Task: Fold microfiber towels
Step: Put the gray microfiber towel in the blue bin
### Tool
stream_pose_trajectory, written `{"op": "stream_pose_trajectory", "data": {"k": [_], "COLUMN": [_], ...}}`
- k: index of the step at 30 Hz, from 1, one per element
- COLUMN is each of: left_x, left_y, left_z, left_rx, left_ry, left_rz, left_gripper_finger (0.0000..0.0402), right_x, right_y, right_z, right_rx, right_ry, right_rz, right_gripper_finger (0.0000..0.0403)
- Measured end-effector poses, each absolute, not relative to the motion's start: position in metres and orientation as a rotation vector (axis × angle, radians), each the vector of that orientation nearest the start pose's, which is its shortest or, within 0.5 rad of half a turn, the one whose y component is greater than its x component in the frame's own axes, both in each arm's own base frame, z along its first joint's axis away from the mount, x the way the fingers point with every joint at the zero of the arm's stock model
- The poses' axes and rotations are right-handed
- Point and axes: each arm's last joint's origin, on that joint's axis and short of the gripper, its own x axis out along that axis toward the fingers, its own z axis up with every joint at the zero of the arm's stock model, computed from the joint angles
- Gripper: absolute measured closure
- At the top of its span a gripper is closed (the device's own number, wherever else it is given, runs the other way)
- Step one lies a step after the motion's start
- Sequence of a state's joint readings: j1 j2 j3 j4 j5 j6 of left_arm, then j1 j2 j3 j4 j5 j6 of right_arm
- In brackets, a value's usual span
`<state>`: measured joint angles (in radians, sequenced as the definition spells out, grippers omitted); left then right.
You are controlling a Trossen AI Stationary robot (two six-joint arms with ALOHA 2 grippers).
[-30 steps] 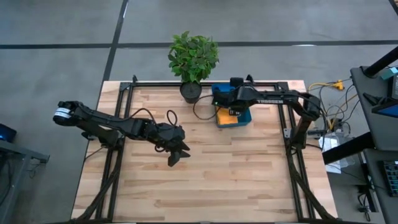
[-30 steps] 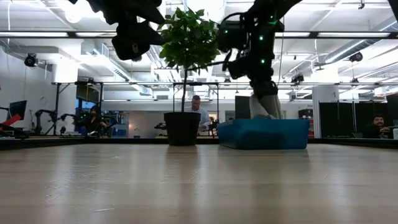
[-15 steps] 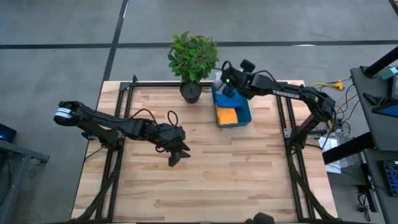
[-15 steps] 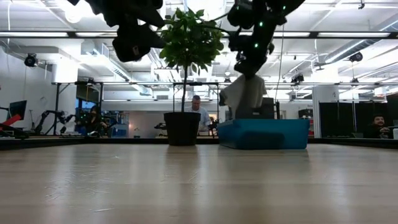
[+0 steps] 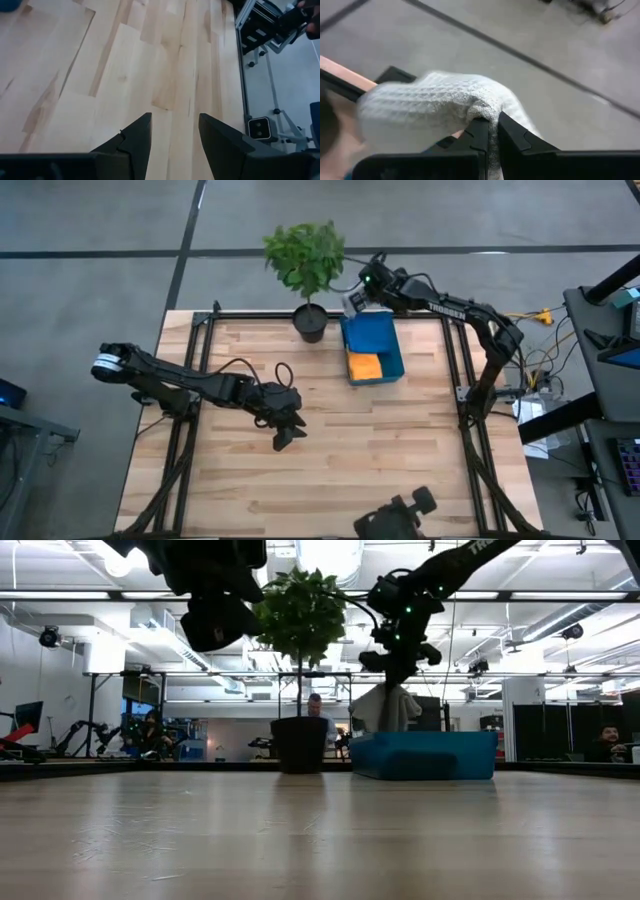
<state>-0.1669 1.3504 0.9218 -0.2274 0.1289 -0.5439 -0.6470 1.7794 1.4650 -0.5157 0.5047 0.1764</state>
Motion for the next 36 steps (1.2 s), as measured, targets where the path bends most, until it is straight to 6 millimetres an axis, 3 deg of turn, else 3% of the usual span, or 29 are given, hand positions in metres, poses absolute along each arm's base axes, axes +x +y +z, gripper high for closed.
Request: {"op": "stream_pose_trajectory", "data": {"k": [6,15,21,28,36], "left_x": [0.283,0.285,0.287,0.29,0.305], "left_y": [-0.051,-0.051,-0.051,-0.052,-0.048], "left_z": [0.254,0.258,0.261,0.267,0.287], "left_rx": [-0.501,-0.475,-0.386,-0.182,0.102], "left_ry": [0.719,0.665,0.628,0.554,0.269], "left_rz": [-0.101,-0.12,-0.148,-0.159,-0.003], "left_gripper_finger": [0.0252,0.0252,0.0252,0.0252,0.0252], "right_x": [0.299,0.305,0.303,0.278,0.256], "right_y": [-0.243,-0.204,-0.177,-0.133,-0.057], "right_z": [0.277,0.27,0.28,0.311,0.351], "right_rx": [0.276,0.23,0.194,0.177,0.307], "right_ry": [0.867,1.077,1.116,1.137,0.956], "right_rz": [-1.112,-1.002,-1.009,-1.033,-0.867], "right_gripper_finger": [0.039,0.039,0.039,0.039,0.039]}}
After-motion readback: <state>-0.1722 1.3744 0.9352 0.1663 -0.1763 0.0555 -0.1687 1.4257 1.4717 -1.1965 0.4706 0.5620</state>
